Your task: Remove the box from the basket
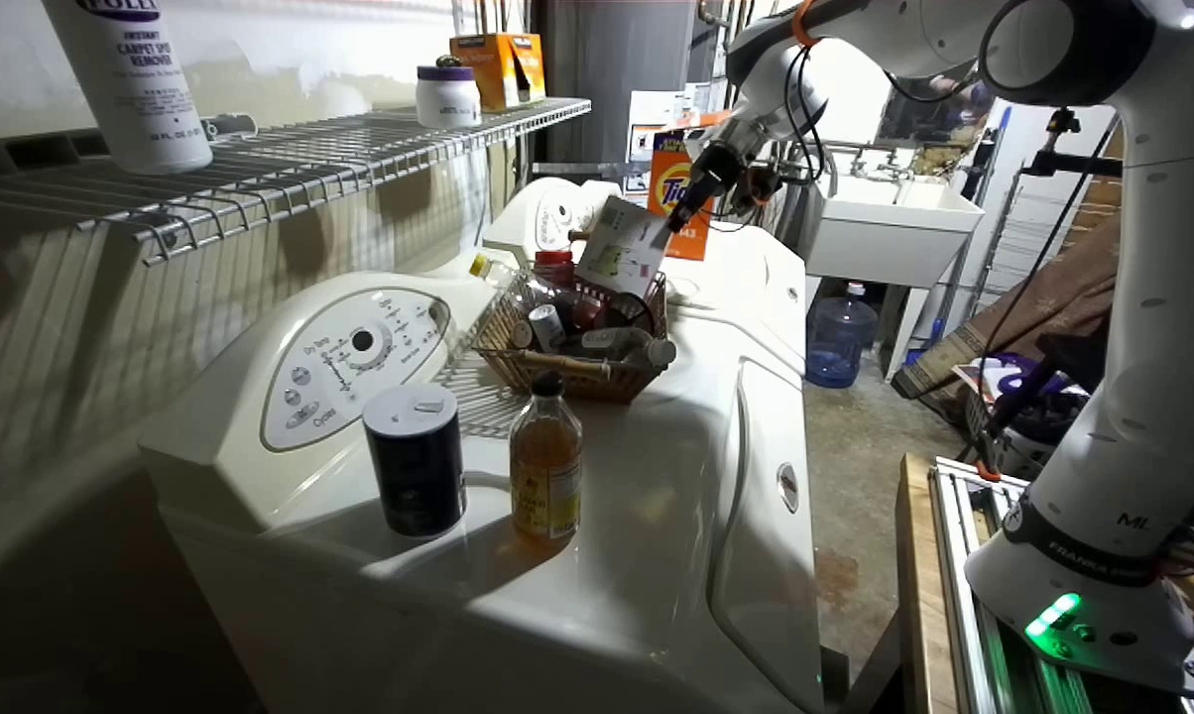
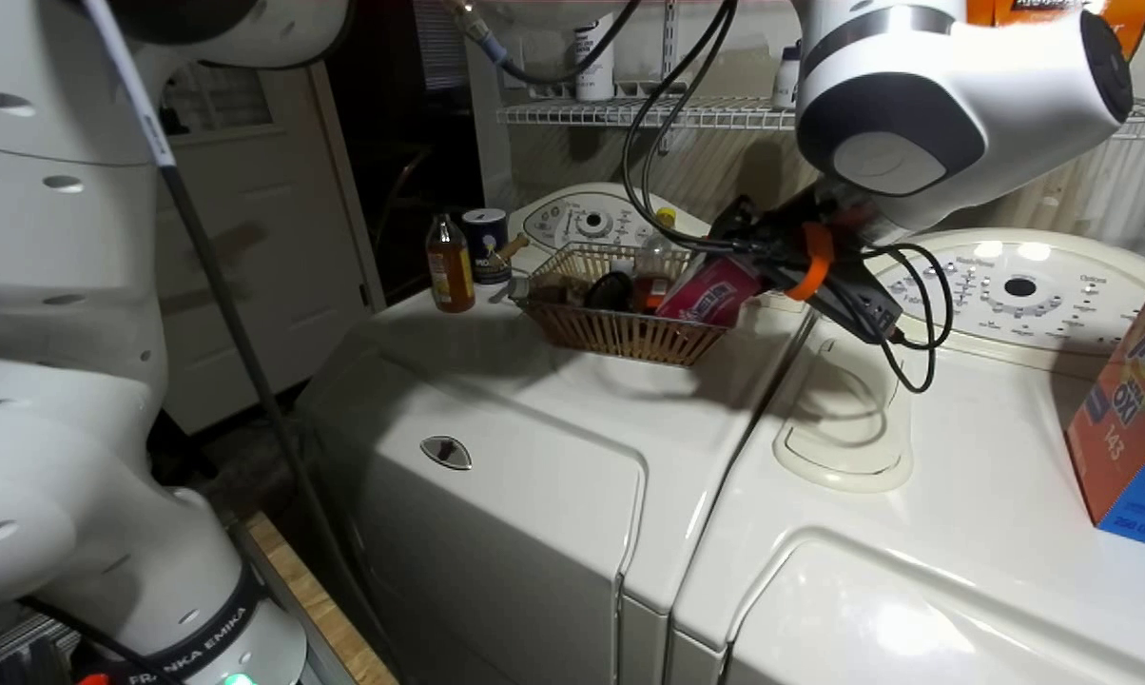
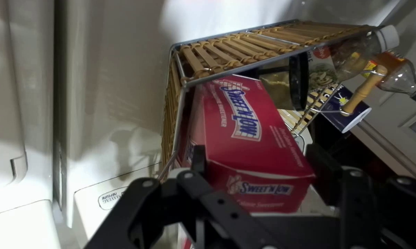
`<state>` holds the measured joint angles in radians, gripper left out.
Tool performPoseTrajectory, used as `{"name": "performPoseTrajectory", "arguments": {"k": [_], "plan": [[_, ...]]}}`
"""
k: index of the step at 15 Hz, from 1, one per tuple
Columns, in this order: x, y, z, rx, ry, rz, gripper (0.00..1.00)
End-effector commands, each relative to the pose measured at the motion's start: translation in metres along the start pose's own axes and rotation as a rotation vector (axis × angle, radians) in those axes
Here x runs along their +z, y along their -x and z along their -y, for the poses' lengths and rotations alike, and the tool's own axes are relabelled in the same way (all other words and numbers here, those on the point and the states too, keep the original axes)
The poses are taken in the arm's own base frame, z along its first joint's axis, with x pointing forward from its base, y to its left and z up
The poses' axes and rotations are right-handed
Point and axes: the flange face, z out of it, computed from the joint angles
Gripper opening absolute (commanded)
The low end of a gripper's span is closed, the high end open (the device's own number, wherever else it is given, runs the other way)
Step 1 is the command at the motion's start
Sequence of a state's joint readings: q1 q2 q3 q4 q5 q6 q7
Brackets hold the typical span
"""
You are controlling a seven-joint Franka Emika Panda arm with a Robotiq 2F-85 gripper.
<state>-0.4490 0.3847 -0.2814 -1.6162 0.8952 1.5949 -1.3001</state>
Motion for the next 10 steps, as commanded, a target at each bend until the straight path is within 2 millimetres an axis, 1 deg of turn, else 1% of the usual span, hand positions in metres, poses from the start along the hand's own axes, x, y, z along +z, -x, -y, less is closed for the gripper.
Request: {"name": "performPoseTrajectory", "arguments": {"k": [1,2,4,8,10], "plan": [[-0.020,-0.006,0.024,-0.020,0.002,0.007,0.49],[-0.024,-0.007,0.029,-0.027,0.006,0.006,0.51],[-0.034,-0.008,0.039,-0.040,0.018,0.001,0.51],[-0.061,-0.006,0.054,-0.043,0.051,-0.022,0.57],[-0.077,-0.001,0.056,-0.032,0.079,-0.038,0.55]]}}
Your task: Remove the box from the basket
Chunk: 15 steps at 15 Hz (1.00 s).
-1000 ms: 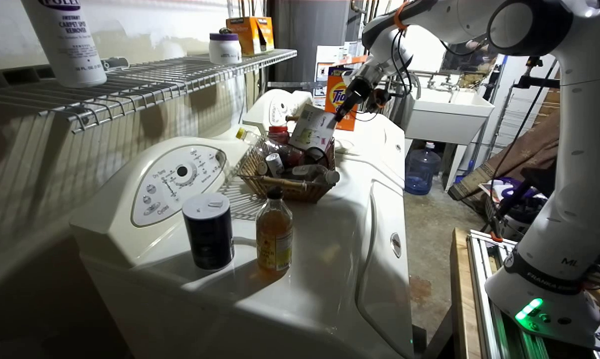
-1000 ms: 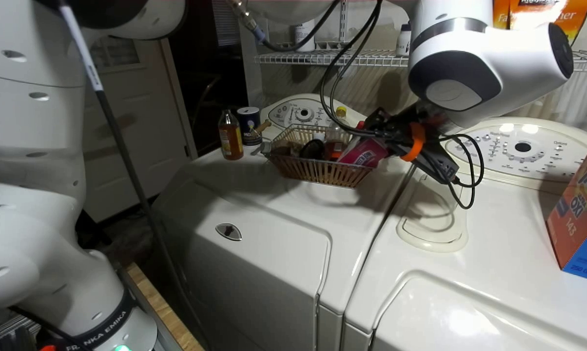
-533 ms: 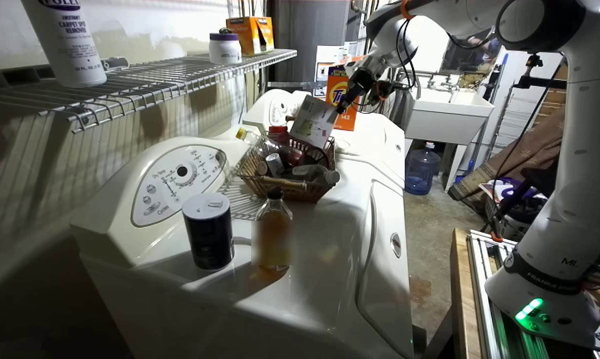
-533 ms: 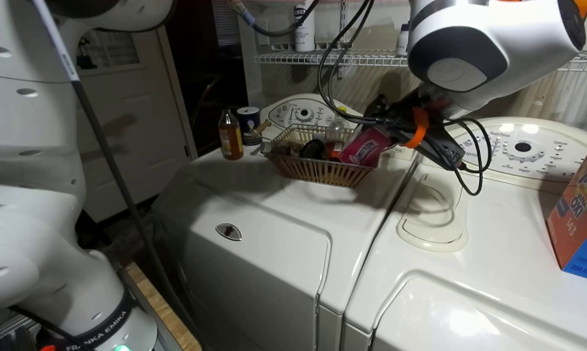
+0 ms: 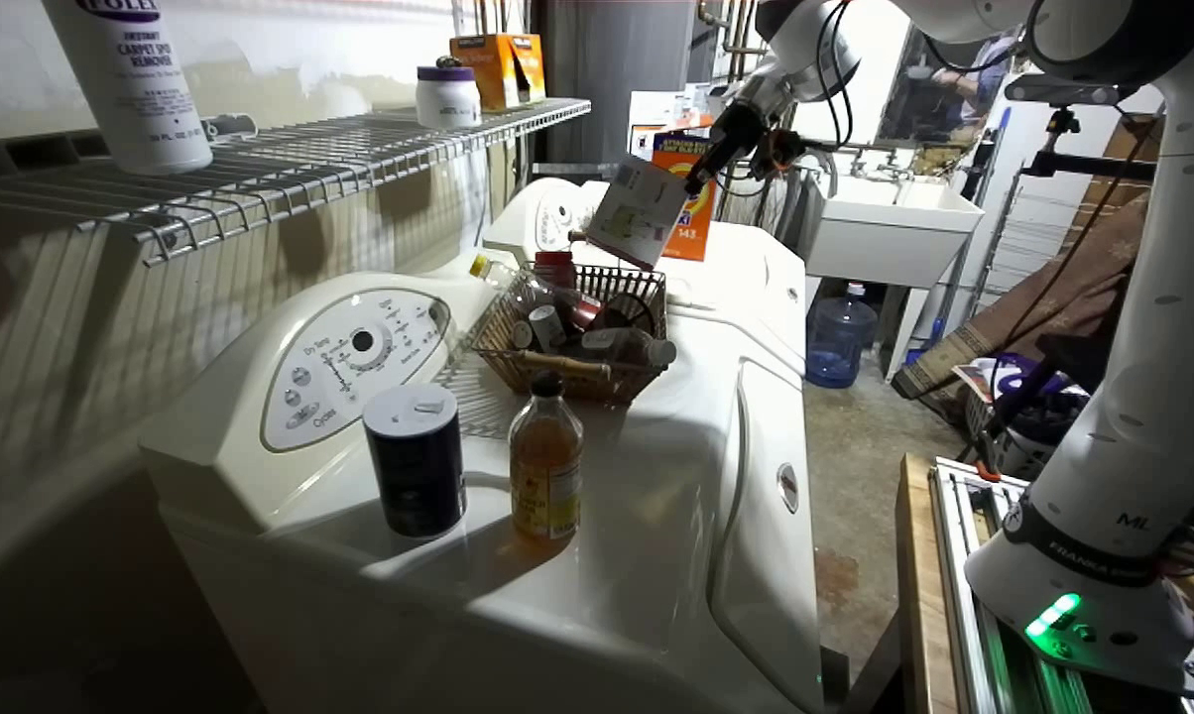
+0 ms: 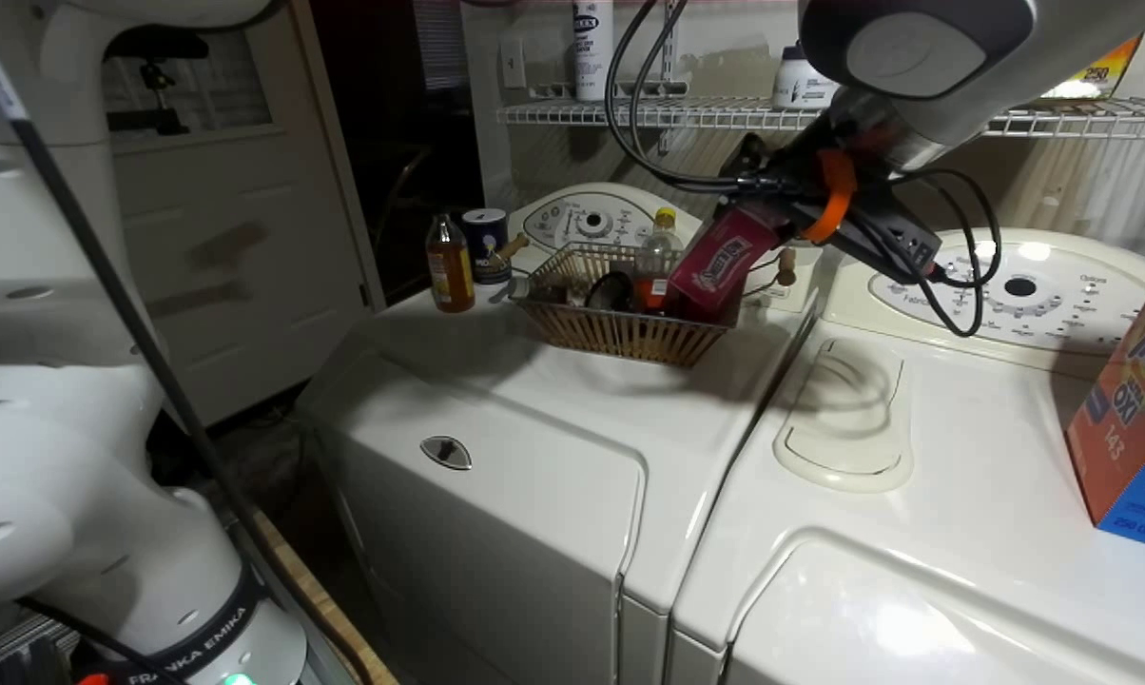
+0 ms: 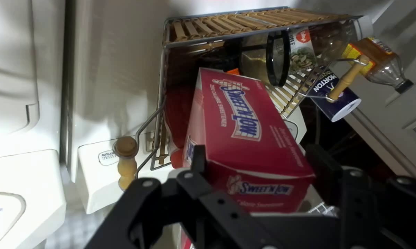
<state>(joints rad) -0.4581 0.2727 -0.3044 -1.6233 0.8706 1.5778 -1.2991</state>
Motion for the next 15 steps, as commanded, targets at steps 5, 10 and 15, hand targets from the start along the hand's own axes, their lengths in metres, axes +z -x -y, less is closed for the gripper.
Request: {"name": "performPoseTrajectory", "arguments": {"k": [5,10,15], "plan": [[-0.055,0.032,0.007,0.096,0.078,-0.008,0.55],[-0.078,0.062,-0.013,0.193,0.157,0.029,0.55],[-0.096,0.080,-0.035,0.261,0.265,0.106,0.51]]}}
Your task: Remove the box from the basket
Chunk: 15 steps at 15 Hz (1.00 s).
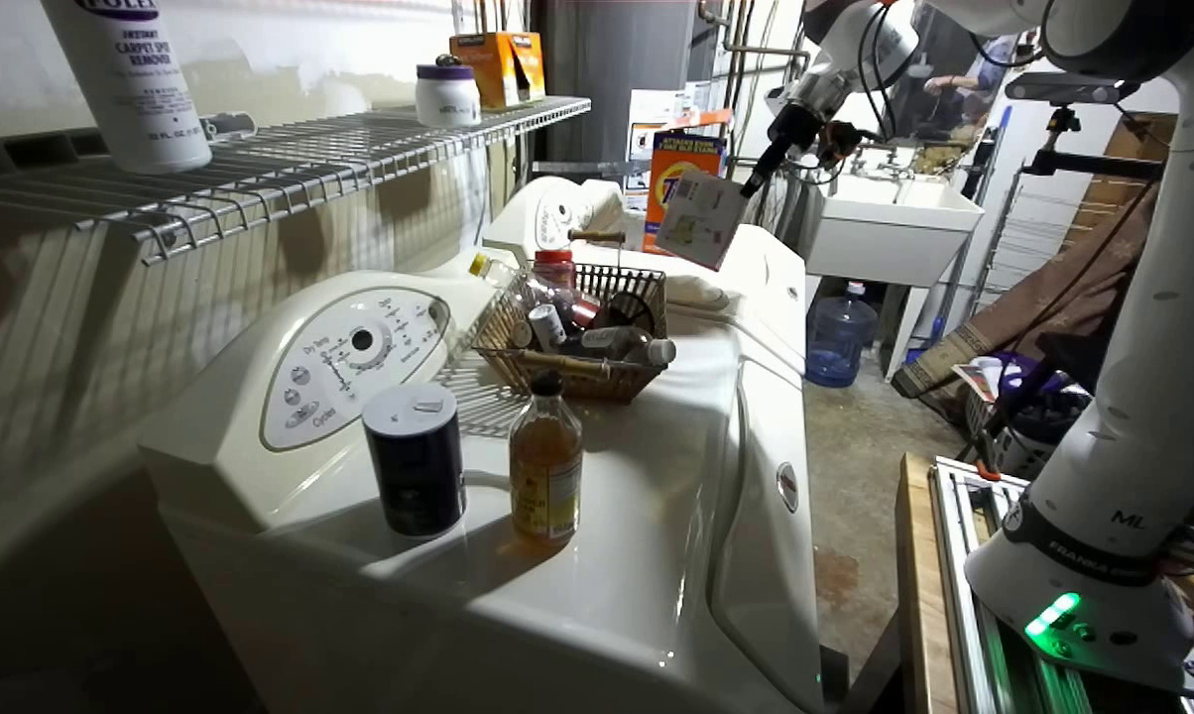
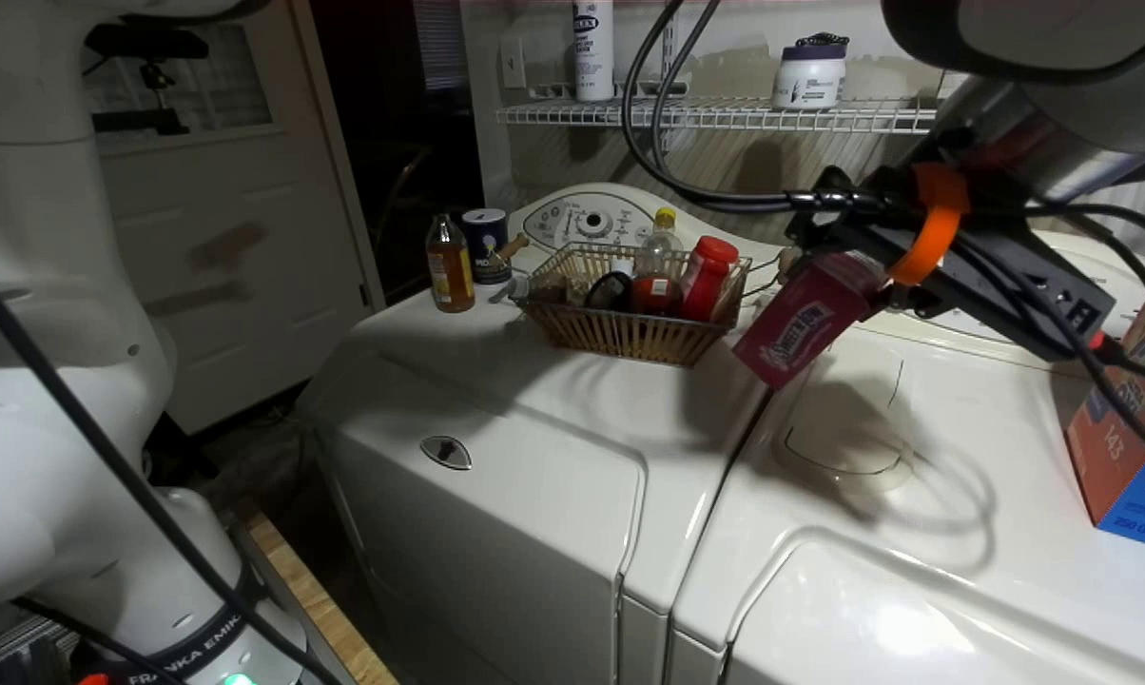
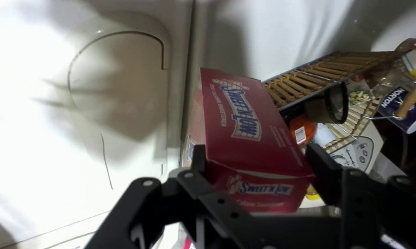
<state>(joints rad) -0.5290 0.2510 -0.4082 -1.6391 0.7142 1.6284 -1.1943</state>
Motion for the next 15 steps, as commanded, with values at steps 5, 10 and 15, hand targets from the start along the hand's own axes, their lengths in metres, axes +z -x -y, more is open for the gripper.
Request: {"name": "performPoseTrajectory", "arguments": {"k": [5,10,15], "plan": [[-0.013,-0.001,-0.037,0.059,0.218,0.098,0.52],[-0.016,-0.001,-0.059,0.056,0.312,0.176,0.49],[-0.022,-0.001,-0.080,0.045,0.395,0.214,0.48]]}}
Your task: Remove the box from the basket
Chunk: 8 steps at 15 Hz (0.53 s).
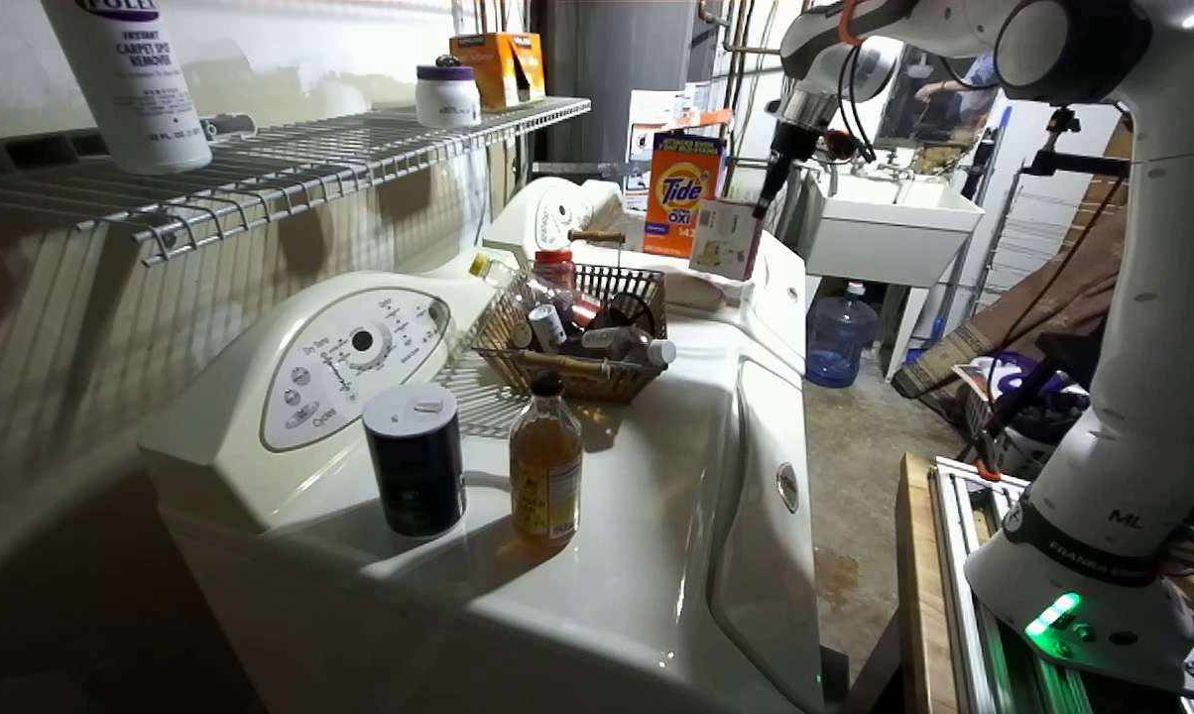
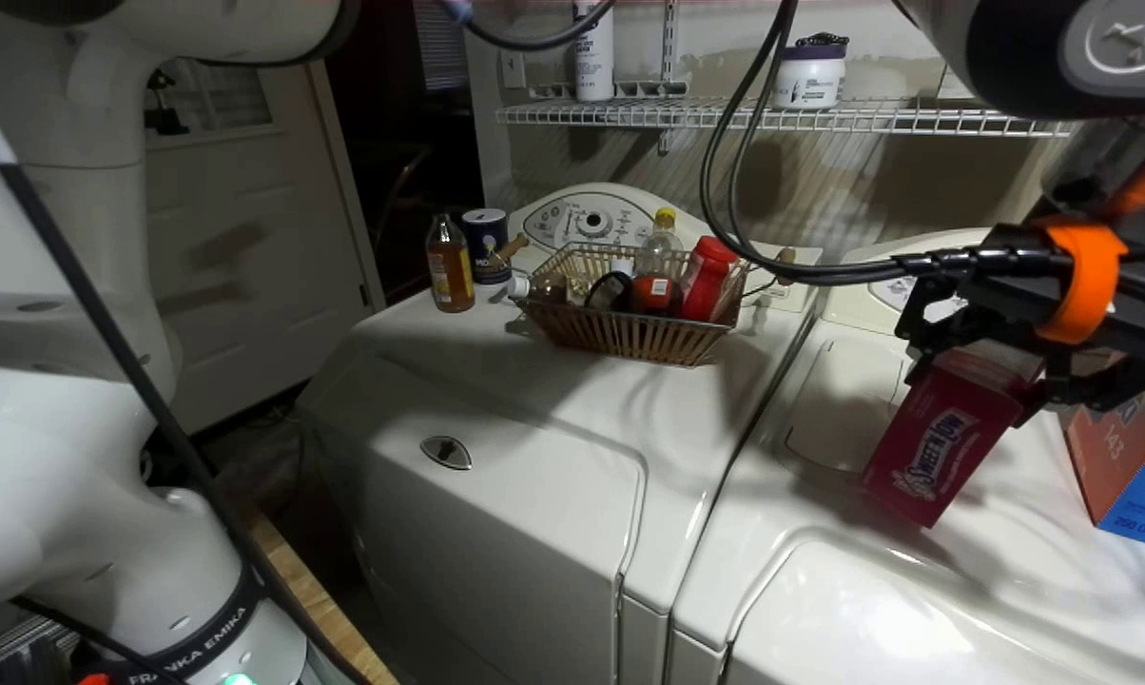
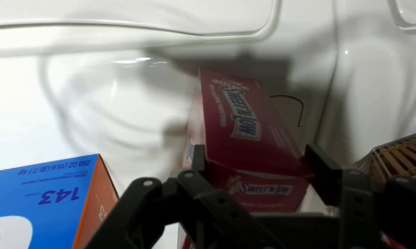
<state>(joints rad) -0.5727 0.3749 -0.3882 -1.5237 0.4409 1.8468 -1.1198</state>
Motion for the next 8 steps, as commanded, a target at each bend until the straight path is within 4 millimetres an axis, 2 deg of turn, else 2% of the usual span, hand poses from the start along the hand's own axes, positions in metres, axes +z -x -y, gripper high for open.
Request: {"name": "performPoseTrajectory", "arguments": {"k": [1,7,8], "plan": [[-0.003,-0.007,-0.019,0.003,0.072,0.023,0.48],[0.015,-0.016,-0.032,-0.016,0.125,0.026,0.47],[0.018,-0.018,-0.033,-0.018,0.132,0.029,0.68]]}}
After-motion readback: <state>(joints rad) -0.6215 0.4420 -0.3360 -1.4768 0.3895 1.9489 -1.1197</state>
